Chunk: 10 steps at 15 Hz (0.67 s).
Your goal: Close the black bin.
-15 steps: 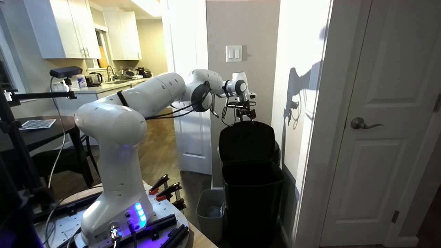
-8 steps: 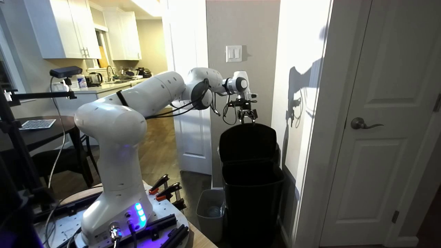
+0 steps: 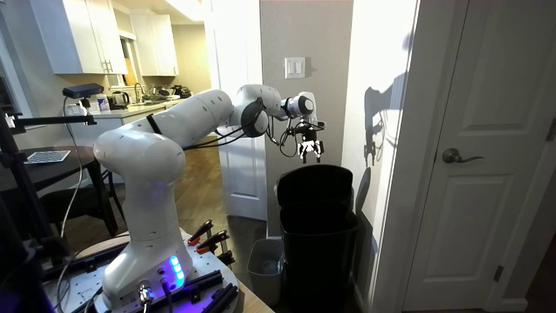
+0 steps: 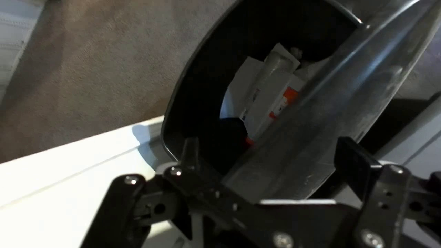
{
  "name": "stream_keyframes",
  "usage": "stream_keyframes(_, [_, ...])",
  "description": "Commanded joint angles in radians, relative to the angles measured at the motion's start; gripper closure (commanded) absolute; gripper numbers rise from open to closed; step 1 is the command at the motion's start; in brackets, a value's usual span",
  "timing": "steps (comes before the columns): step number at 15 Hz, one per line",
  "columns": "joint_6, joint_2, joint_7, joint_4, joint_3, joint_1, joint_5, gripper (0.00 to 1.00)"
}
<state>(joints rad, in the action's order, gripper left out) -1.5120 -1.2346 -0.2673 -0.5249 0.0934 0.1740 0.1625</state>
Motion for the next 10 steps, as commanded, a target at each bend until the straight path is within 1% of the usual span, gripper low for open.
stream_keyframes(1, [0.133,0.022,0.008,-0.017,0.013,-0.004,0.003,0.00])
stream_keyframes(2, [0.144,0.018,0.016,-0.010,0.011,-0.007,-0.002,0.00])
stream_keyframes(4, [0.090,0.008,0.021,0.013,-0.009,-0.021,-0.025,0.00])
stream_keyframes(5, [0.099,0.000,0.001,0.002,0.007,-0.007,-0.005,0.00])
stream_keyframes(10, [0.097,-0.004,0.001,0.003,0.006,-0.006,-0.004,0.00])
